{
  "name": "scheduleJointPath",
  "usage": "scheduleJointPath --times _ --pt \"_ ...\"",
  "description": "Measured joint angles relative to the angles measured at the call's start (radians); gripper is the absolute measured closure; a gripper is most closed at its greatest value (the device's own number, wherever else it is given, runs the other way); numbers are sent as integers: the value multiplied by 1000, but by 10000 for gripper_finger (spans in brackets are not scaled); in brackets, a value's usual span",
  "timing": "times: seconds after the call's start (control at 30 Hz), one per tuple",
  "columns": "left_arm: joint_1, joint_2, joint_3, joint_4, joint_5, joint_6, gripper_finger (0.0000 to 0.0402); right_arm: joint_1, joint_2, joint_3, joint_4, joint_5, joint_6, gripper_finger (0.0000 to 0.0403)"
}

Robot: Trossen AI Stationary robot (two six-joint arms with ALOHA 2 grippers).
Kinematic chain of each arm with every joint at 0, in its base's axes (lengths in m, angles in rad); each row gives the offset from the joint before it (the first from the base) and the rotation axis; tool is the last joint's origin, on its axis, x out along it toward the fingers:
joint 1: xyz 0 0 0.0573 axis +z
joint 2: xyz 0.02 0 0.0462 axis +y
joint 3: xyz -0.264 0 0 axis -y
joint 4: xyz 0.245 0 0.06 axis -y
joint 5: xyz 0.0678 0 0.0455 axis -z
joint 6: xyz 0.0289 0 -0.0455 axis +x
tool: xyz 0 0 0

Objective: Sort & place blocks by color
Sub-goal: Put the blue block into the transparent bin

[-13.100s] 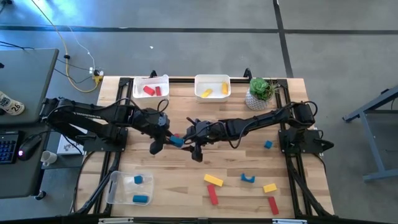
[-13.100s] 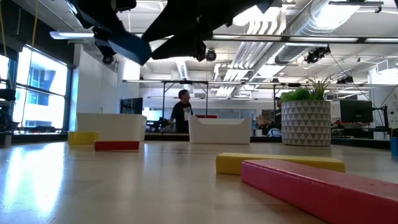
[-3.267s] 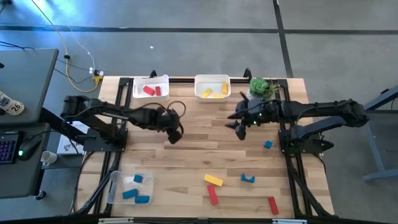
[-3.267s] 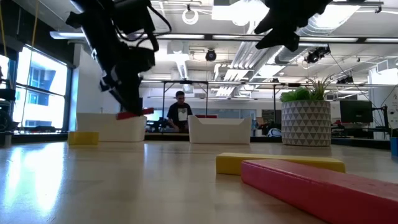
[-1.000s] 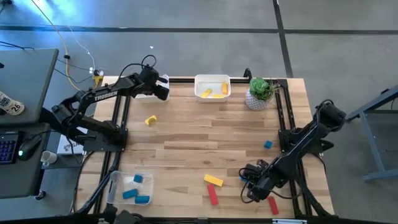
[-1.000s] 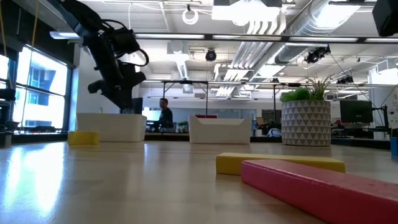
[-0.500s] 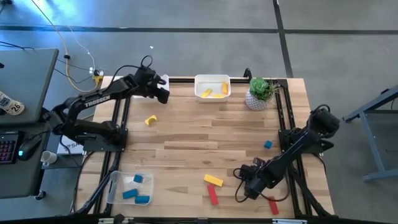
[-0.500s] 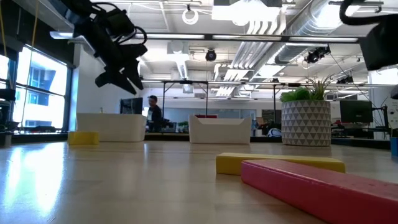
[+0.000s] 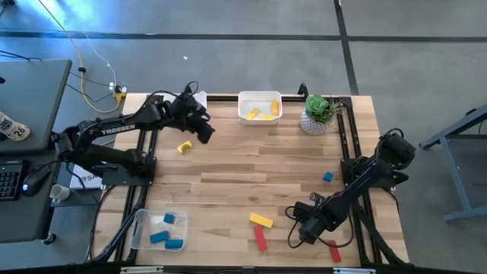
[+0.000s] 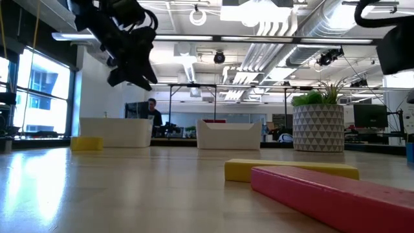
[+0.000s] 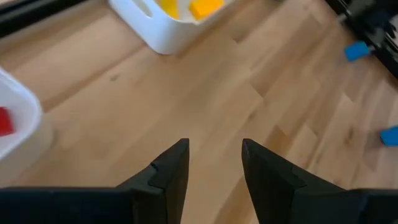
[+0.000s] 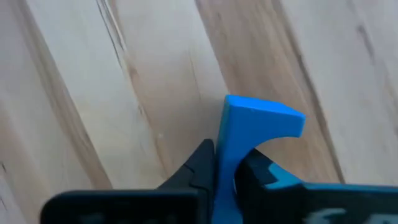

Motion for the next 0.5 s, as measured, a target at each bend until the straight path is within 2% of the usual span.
scheduleJointPath --times 0.13,0.33,0.5 --pt "-44 0 0 0 0 19 266 -19 -22 0 3 18 -22 365" --pt "-116 0 0 0 -2 122 266 -72 -69 0 25 19 -129 389" --pt "-196 0 0 3 -2 255 266 -136 -134 0 46 28 -233 382"
